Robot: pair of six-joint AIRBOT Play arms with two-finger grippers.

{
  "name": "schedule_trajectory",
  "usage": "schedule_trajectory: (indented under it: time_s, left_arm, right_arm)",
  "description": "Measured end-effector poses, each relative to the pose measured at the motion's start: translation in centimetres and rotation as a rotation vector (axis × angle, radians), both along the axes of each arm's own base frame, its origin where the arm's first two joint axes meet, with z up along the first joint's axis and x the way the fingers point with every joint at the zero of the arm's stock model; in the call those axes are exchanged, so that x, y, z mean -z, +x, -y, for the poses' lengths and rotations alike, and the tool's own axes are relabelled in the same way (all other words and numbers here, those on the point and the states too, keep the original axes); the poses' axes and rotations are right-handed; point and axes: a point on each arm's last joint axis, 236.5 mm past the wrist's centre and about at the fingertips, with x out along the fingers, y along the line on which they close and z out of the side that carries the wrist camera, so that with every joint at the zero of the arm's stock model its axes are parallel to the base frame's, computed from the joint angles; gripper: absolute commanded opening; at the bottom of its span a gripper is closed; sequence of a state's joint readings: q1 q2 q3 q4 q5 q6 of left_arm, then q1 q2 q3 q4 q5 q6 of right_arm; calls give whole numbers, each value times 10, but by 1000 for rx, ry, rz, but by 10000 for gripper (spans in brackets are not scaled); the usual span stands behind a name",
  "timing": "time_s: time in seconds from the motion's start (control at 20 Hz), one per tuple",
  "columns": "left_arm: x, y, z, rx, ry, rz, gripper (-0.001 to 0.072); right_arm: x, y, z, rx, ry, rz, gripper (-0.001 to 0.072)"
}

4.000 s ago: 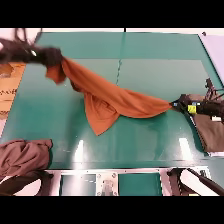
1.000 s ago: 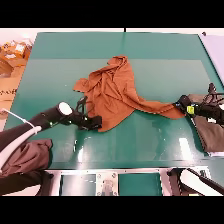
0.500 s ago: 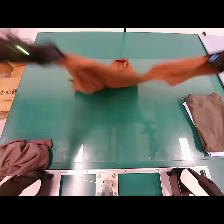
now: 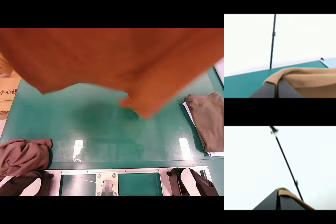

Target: Fold the shirts.

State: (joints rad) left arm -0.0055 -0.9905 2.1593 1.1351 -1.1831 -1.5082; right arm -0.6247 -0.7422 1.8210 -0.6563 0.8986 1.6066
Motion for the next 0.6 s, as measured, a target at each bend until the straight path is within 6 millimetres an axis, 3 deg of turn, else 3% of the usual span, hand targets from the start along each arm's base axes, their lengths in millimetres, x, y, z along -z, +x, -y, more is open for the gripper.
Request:
schedule_trajectory:
  time_s: [0.15,0.3,0.45,0.6]
  left_arm:
    - [-2,3,-6,-28,15,18,17]
    - [24,29,-13,-57,27,-48,18]
    - [79,76,-15,-65,36,-193,17]
    - [149,133,-16,-66,41,-364,18]
  right_arm:
    - [-12,-9,1,29,-10,42,15]
    - [4,19,18,17,1,-4,15]
    - [53,83,41,-50,47,-139,15]
    - [129,166,49,-152,89,-316,15]
